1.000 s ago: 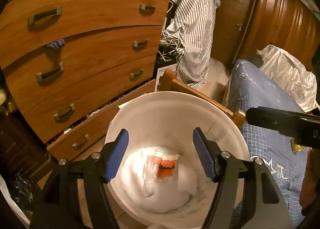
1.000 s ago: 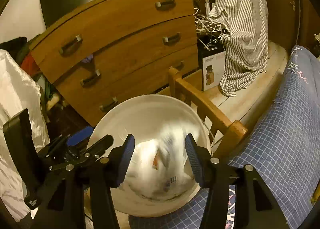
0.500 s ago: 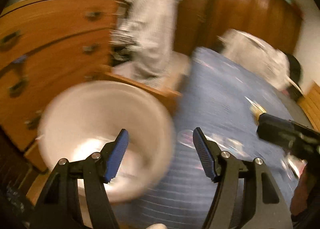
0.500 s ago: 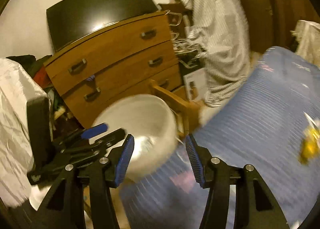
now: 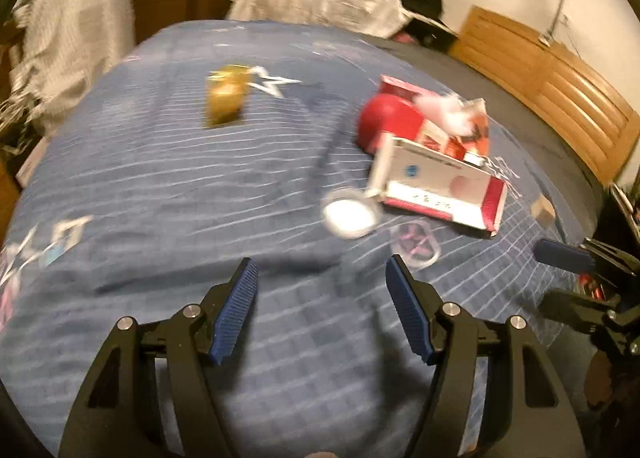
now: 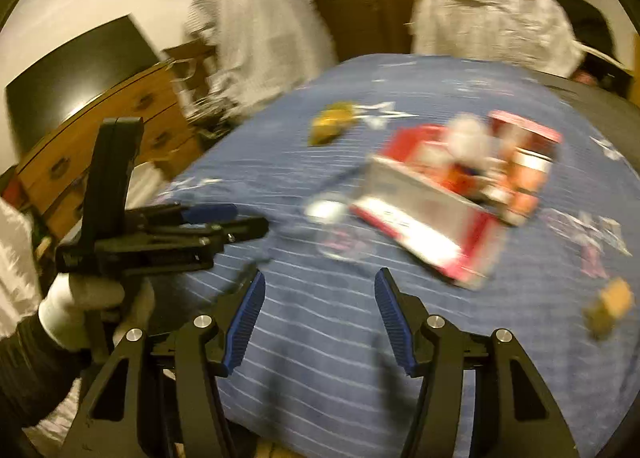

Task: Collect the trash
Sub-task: 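Swing both tools back toward the remaining trash on the bed, then grasp the small white lid with left tool while right tool grasps the white medicine box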

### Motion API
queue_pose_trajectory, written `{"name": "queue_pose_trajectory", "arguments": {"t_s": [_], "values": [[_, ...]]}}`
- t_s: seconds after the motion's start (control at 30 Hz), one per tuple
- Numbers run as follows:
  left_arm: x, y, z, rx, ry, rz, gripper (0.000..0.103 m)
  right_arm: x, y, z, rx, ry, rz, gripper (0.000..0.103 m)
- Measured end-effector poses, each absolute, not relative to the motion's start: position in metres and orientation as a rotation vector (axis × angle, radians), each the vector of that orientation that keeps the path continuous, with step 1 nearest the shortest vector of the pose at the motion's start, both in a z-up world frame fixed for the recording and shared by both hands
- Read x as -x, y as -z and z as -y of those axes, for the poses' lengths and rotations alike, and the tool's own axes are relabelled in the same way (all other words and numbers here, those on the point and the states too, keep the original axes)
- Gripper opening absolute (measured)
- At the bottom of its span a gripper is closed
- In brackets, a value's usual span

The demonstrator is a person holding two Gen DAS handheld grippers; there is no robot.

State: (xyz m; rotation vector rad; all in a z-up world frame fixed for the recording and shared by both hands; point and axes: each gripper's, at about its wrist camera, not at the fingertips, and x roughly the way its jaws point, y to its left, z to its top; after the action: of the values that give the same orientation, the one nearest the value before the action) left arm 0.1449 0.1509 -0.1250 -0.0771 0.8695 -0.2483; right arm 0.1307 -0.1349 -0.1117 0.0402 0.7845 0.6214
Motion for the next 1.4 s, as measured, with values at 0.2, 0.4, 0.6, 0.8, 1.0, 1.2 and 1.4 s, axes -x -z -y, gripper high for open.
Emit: {"name": "queue_pose_trajectory", "arguments": {"t_s": [0.2, 0.4, 0.6, 0.8, 1.0, 1.2, 1.4], "values": [[-0.178, 0.137, -0.128, 0.035, 0.243, -0.917, 0.064, -0.137, 0.121, 0.176, -0.045, -0.605, -0.766, 0.059], [-0.191, 0.140, -0.124, 0.025, 0.219, -0.930, 0.049, -0.152, 0.113, 0.162, -0.002, -0.641, -0.723, 0.059], [-0.198, 0.144, -0.120, 0.022, 0.196, -0.927, 0.039, -0.166, 0.100, 0.127, 0.203, -0.661, -0.665, 0.059], [-0.178, 0.142, -0.131, -0.016, 0.153, -0.924, 0.038, -0.196, 0.116, 0.078, 0.613, -0.713, -0.697, 0.059], [-0.176, 0.143, -0.134, 0.002, 0.144, -0.928, 0.038, -0.208, 0.135, 0.041, 0.843, -0.720, -0.717, 0.065], [-0.178, 0.144, -0.134, 0.020, 0.154, -0.925, 0.039, -0.217, 0.139, 0.030, 0.835, -0.740, -0.748, 0.061], [-0.167, 0.142, -0.137, 0.036, 0.144, -0.911, 0.039, -0.221, 0.127, 0.050, 0.606, -0.715, -0.799, 0.054]]}}
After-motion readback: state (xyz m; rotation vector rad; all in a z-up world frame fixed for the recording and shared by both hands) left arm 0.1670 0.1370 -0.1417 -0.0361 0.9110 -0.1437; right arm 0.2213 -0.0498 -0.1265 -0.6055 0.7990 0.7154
